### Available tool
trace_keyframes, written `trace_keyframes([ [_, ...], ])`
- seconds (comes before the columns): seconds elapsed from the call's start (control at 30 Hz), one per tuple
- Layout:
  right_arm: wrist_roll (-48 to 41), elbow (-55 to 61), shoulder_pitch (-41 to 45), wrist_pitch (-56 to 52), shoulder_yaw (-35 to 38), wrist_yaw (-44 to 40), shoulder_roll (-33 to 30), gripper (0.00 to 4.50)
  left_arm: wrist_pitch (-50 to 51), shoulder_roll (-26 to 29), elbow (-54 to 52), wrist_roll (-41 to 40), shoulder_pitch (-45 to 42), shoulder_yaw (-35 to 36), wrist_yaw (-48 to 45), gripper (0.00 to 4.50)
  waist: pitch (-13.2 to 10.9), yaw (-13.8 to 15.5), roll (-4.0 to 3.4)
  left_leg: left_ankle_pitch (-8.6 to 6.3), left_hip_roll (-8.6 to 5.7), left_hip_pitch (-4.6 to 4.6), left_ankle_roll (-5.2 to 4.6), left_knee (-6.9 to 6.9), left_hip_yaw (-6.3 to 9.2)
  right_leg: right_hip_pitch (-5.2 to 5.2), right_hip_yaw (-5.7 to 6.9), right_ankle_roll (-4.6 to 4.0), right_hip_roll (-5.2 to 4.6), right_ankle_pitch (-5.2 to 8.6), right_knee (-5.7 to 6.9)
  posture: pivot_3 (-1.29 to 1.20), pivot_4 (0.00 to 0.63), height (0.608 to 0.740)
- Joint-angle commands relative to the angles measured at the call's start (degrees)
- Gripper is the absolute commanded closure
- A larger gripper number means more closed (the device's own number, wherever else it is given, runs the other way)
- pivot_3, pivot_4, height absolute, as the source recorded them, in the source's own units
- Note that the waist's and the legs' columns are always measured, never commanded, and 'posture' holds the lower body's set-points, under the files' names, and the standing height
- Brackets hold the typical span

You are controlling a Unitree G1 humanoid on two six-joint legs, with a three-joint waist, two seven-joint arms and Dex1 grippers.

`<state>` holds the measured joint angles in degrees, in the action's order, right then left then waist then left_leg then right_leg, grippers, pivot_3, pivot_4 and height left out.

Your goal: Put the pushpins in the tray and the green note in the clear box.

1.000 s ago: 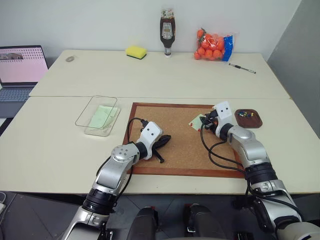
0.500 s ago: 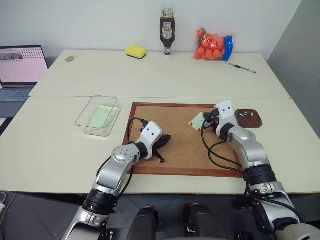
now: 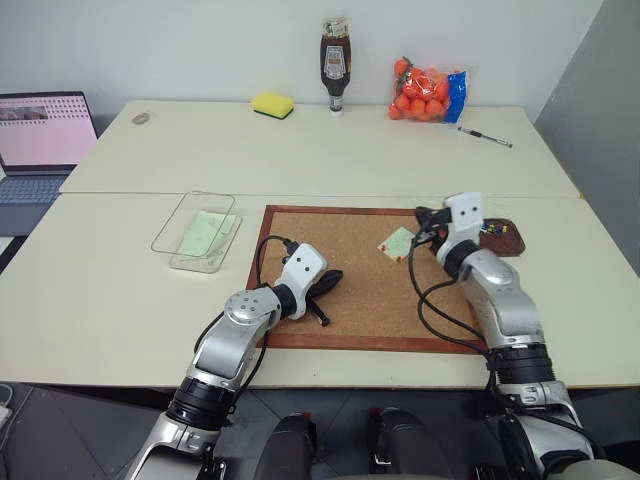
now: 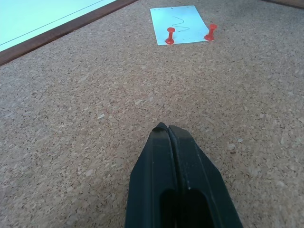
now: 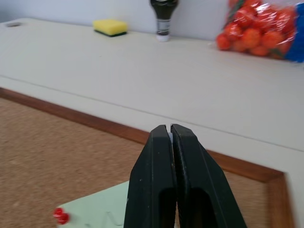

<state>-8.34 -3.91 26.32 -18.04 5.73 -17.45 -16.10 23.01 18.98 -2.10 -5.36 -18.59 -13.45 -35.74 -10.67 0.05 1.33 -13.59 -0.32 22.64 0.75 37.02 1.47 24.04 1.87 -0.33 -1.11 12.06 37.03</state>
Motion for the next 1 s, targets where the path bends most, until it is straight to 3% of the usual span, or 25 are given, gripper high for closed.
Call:
trace_keyframes([
  [0.03,0.5,6.1,-3.3,-3.5,5.0,3.5,-3.3,4.49,-0.3,0.3,0.0,0.7,1.1,-1.3,-0.8,4.50,0.0,0.0,0.00,0.00,0.01,0.01,0.00,-0.01,0.00,0.00,0.01,0.00,0.00,0.01,-0.03,0.00,0.150,0.740],
  [0.37,0.8,2.4,-3.7,-9.5,8.5,7.4,-7.0,4.49,-1.0,0.4,0.5,0.7,0.9,-1.4,-1.1,4.50,0.0,-0.2,-0.06,0.00,0.04,-0.08,0.00,0.00,-0.03,-0.01,-0.03,-0.01,0.01,-0.01,0.05,0.00,0.150,0.740],
  [0.87,0.5,-0.5,-2.1,-7.8,9.4,8.7,-8.1,1.82,-0.7,0.3,-0.2,0.8,1.3,-1.2,-0.8,4.50,0.0,-0.2,-0.07,0.00,0.00,-0.01,-0.01,-0.01,-0.10,0.01,-0.08,0.00,0.04,0.00,-0.02,0.00,0.150,0.740],
  [1.0,-1.3,4.4,-4.3,-7.4,7.9,4.6,-8.2,1.82,-0.9,0.2,0.0,0.8,1.1,-1.2,-0.8,4.50,0.0,-0.2,-0.07,0.00,0.00,-0.01,-0.01,-0.02,-0.09,0.01,-0.07,0.00,0.05,0.00,-0.03,0.00,0.150,0.740],
])
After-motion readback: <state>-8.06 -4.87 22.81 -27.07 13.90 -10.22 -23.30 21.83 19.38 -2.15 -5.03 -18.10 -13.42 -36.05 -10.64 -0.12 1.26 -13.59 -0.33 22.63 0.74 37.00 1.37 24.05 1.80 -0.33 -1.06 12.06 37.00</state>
